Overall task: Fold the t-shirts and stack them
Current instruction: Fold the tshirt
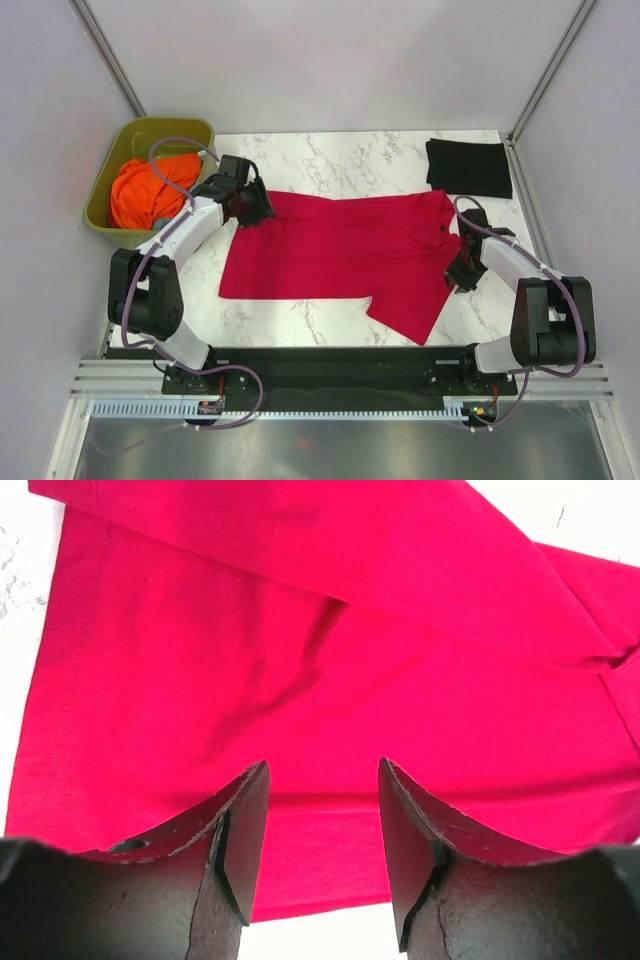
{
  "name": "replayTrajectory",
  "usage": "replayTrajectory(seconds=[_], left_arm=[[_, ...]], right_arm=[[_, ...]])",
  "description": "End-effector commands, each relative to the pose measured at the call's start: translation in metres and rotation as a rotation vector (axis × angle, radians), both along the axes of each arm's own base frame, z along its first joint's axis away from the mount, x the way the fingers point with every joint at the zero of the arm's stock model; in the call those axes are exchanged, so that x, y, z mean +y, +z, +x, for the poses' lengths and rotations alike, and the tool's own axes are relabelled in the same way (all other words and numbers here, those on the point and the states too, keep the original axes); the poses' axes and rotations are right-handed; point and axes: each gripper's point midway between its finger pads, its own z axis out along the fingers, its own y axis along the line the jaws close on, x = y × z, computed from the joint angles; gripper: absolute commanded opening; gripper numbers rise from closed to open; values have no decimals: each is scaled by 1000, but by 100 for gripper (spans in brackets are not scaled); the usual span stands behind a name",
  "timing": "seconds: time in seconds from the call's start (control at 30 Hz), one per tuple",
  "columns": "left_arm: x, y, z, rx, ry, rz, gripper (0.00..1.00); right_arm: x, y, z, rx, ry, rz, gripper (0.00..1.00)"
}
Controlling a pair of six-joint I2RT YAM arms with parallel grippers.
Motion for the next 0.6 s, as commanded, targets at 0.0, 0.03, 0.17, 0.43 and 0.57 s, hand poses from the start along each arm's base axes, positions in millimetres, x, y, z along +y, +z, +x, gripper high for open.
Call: replayTrajectory(seconds=[0.0,0.03,0.17,0.43,0.57], left_arm=[[4,9,-1,-39,-1,16,56],[9,8,-1,-38,14,38,57],[21,5,-4,-25,42,89,58],[22,39,13,-111,20,90,60],[12,57,19,-147,-27,53,60]], right_arm=[[-18,8,-9,-11,-24,-96,34],[-20,8,-13,-3,-29,-109,34],[-28,7,-24,28,-38,-152,35],[-41,28,-19,28,-38,-227,34],[-27,59,5,-96,-48,-147,34]])
